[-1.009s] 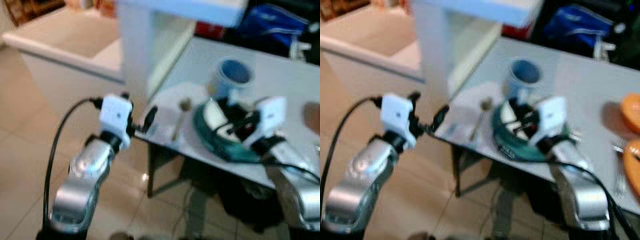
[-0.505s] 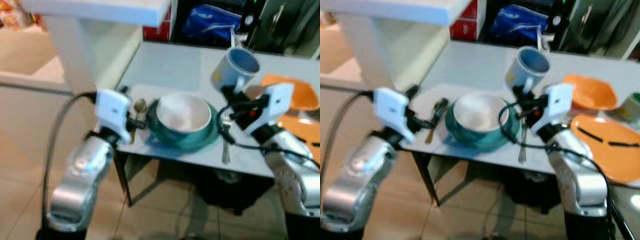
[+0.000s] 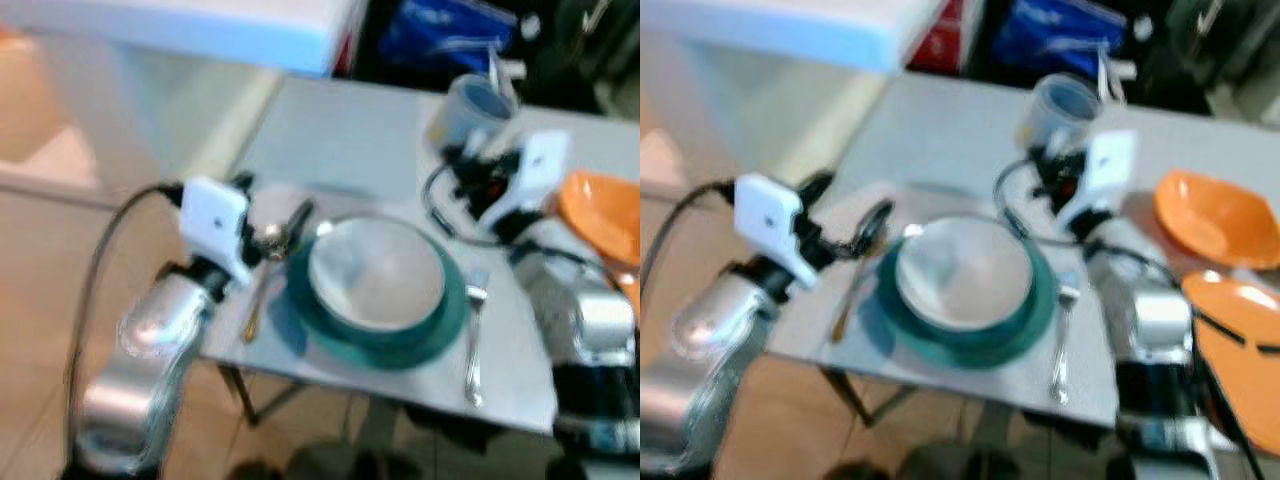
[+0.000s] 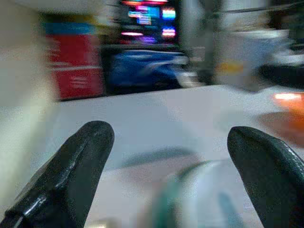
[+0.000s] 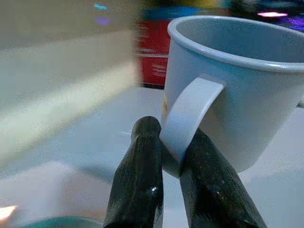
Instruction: Setting the table
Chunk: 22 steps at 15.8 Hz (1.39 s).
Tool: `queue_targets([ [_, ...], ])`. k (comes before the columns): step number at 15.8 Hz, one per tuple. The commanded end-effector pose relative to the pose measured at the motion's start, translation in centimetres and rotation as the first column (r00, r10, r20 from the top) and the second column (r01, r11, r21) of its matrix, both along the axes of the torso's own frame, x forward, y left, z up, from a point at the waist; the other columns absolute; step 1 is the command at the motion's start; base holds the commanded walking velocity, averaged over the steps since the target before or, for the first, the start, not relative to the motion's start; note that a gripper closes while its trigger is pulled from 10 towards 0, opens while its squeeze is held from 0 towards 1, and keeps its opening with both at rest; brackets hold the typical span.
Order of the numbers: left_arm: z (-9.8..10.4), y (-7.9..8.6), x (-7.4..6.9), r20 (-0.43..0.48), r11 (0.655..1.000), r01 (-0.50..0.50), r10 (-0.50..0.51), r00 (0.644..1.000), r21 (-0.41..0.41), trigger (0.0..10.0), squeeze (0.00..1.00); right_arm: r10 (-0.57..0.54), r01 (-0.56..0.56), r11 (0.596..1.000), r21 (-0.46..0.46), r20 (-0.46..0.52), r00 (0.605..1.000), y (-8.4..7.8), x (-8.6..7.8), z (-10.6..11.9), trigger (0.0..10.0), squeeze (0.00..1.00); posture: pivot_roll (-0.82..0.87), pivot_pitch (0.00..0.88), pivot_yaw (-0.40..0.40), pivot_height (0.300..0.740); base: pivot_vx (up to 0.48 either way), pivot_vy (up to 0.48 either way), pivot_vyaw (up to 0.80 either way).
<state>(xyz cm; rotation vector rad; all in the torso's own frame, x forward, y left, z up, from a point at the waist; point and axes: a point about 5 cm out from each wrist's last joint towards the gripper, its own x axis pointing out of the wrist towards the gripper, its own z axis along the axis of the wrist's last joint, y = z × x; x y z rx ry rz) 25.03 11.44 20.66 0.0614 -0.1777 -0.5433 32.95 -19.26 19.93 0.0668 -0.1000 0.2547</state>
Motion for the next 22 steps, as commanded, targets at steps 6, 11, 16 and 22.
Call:
queue_targets([
  [6, 0.4, -1.2, -1.8, -0.044, 0.971, 0.236, -0.235, 0.971, 0.028, 10.0, 0.0, -0.087, 0.081, 0.995, -0.065, -0.099, 0.991, -1.7, 3.5, -2.4, 10.0, 0.0, 0.04, 0.122, -0.024, 0.74, 0.0, 0.0, 0.0],
  [11, 0.0, -1.5, -2.1, -0.072, 0.961, 0.271, -0.267, 0.961, 0.059, 10.0, 0.0, -0.078, 0.057, 0.993, -0.1, -0.215, 0.973, -1.2, 5.1, -5.2, 10.0, 0.0, 0.05, 0.128, -0.025, 0.74, 0.0, 0.0, 0.0],
  [16, -0.1, -1.3, -2.2, -0.079, 0.96, 0.27, -0.265, 0.961, 0.071, 10.0, 0.0, -0.049, 0.037, 0.998, -0.051, -0.263, 0.964, 0.3, 5.9, -6.0, 10.0, 0.0, 0.06, 0.125, -0.025, 0.74, 0.0, 0.0, 0.0],
  [22, -0.1, -1.2, -2.7, -0.095, 0.958, 0.277, -0.269, 0.958, 0.079, 10.0, 0.0, -0.068, 0.039, 0.993, -0.114, -0.26, 0.963, 1.1, 6.3, -5.8, 10.0, 0.0, 0.1, 0.163, -0.035, 0.74, 0.0, 0.0, 0.0],
])
